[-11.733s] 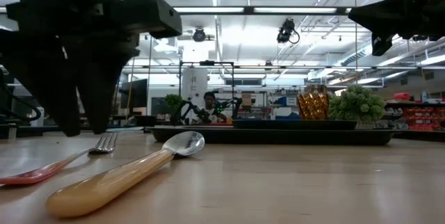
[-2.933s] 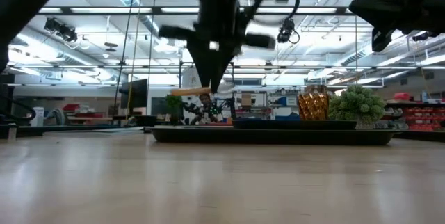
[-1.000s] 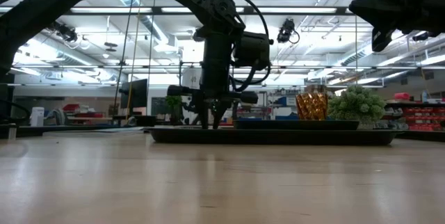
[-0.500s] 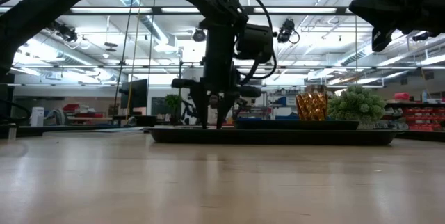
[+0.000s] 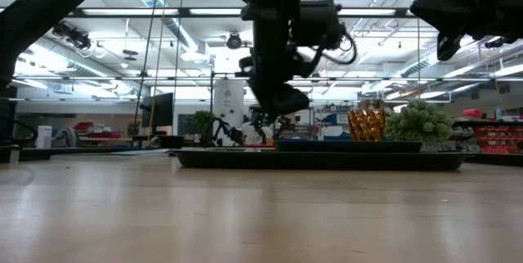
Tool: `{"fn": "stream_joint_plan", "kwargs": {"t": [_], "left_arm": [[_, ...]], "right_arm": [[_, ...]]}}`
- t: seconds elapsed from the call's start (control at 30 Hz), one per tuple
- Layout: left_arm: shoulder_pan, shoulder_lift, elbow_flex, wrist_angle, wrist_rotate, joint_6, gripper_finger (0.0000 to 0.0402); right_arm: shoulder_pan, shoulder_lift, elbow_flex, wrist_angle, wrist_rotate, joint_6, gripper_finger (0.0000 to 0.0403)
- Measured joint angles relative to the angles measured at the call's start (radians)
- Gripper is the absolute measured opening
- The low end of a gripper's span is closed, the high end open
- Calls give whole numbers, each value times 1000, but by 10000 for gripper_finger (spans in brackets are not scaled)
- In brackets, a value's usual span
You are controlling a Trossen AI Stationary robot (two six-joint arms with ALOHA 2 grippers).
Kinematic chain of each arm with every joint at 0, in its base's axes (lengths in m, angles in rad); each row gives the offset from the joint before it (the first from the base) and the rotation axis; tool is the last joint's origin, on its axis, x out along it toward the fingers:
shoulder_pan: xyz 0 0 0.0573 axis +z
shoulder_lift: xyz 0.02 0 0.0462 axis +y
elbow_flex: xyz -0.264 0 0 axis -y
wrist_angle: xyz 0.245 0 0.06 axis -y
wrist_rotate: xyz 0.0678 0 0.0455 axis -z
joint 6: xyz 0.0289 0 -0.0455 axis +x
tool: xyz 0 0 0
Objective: Pick and place plate/cup/fork/spoon on tray
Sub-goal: Return to Home Position
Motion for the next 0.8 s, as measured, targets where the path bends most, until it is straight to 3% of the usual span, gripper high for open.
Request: {"fn": "stream_joint_plan", "kwargs": {"t": [0.13,0.3,0.5,0.67,0.8], "left_arm": [[-20,0,0,110,-158,190,144],[-52,0,0,194,-221,334,144],[-155,0,0,276,-113,509,144],[-253,-68,-2,272,-130,544,144],[-306,-165,1,292,32,536,144]], "right_arm": [[0,0,0,0,0,0,34],[0,0,0,0,0,0,34],[0,0,0,0,0,0,34],[0,0,0,0,0,0,34],[0,0,0,0,0,0,34]]}}
